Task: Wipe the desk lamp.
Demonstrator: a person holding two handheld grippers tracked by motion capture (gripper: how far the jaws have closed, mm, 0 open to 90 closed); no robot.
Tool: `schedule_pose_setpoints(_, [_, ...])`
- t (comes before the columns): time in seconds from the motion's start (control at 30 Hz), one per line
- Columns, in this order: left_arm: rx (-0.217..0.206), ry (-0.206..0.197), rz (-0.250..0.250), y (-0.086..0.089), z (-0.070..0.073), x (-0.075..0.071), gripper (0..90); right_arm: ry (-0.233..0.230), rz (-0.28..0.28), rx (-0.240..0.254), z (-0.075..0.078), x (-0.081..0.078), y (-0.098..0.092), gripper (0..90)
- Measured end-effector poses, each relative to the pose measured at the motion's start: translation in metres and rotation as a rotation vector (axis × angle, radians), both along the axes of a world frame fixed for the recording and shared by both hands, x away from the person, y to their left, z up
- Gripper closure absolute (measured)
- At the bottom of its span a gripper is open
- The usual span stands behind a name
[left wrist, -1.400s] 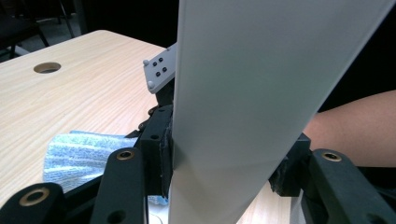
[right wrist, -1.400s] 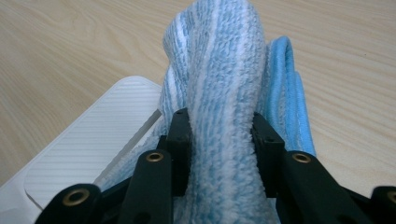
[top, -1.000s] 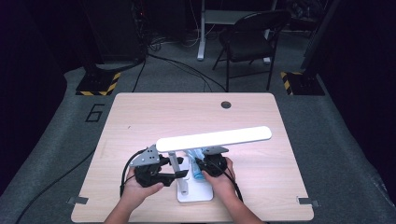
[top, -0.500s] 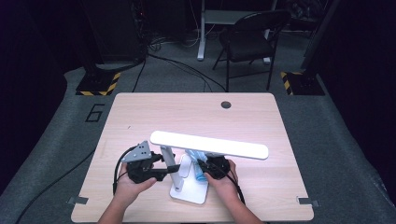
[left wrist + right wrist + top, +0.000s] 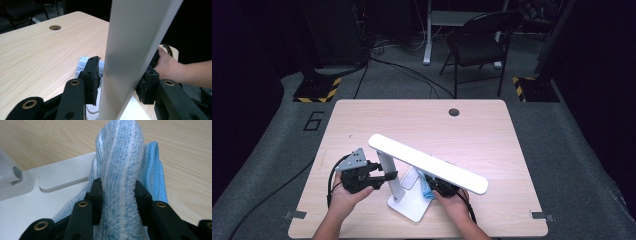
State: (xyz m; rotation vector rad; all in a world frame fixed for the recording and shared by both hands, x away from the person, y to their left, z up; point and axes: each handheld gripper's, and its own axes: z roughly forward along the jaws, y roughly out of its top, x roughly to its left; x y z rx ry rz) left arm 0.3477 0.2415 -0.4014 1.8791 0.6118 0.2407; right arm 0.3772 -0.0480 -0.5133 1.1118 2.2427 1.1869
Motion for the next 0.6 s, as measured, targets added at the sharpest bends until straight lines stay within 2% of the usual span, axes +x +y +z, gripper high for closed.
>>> schedule_pose_setpoints(0.1, [-0.006, 0.004, 0.019, 0.002, 0.000, 0.000, 60.2, 0.008, 0.002, -0.003, 0.000, -0.004, -0.001, 66.6])
schedule_pose_setpoints(0.13, [-0.008, 0.005, 0.026, 0.002, 0.000, 0.000, 60.6, -0.007, 0.005, 0.000, 0.000, -0.005, -0.002, 66.6])
schedule_pose_setpoints(0.17, [-0.010, 0.006, 0.032, 0.003, 0.000, 0.000, 61.5, 0.004, 0.005, -0.008, 0.000, -0.007, -0.002, 66.6])
schedule_pose_setpoints(0.2, [-0.008, 0.004, 0.036, 0.003, 0.000, 0.000, 62.6, -0.013, 0.009, -0.001, 0.000, -0.007, -0.002, 66.6])
schedule_pose_setpoints(0.27, [-0.015, 0.000, 0.051, 0.003, -0.001, 0.001, 66.2, -0.001, 0.012, -0.007, 0.000, -0.010, -0.003, 66.6])
schedule_pose_setpoints(0.4, [-0.015, -0.002, 0.077, 0.002, -0.001, 0.001, 69.7, -0.016, 0.034, -0.022, 0.000, -0.013, -0.005, 66.6])
schedule_pose_setpoints(0.6, [0.010, -0.028, 0.110, -0.002, 0.001, 0.002, 73.2, -0.024, 0.045, -0.051, 0.002, -0.013, -0.005, 66.6])
